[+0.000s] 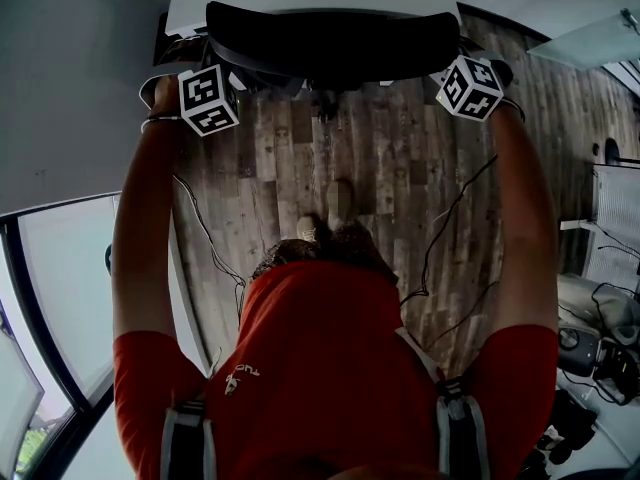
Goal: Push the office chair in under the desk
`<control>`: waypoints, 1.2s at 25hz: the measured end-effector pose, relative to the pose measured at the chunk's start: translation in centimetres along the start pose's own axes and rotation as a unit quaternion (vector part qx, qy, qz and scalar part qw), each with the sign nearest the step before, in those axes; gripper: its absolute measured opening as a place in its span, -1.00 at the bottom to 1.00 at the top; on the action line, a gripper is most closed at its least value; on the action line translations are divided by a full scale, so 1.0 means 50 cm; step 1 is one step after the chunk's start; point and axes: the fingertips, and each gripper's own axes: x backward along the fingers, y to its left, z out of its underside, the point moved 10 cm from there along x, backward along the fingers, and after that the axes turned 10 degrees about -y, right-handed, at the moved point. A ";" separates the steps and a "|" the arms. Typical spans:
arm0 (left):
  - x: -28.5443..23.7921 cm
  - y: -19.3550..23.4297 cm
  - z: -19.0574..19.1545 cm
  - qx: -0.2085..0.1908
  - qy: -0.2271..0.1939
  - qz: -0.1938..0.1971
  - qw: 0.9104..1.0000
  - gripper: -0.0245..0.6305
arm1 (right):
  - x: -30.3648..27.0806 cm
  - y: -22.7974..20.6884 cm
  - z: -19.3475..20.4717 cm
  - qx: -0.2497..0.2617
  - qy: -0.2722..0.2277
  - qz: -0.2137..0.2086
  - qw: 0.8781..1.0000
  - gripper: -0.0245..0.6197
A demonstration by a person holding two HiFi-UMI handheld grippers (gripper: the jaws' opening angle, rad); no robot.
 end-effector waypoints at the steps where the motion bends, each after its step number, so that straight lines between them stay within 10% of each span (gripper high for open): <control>1: -0.008 0.007 0.004 0.002 0.002 0.000 1.000 -0.63 | -0.007 -0.011 0.004 0.001 0.000 -0.001 1.000 -0.59; 30: -0.071 0.053 -0.023 0.032 0.011 -0.030 0.999 -0.53 | -0.043 -0.112 0.080 0.025 -0.017 -0.001 1.000 -0.50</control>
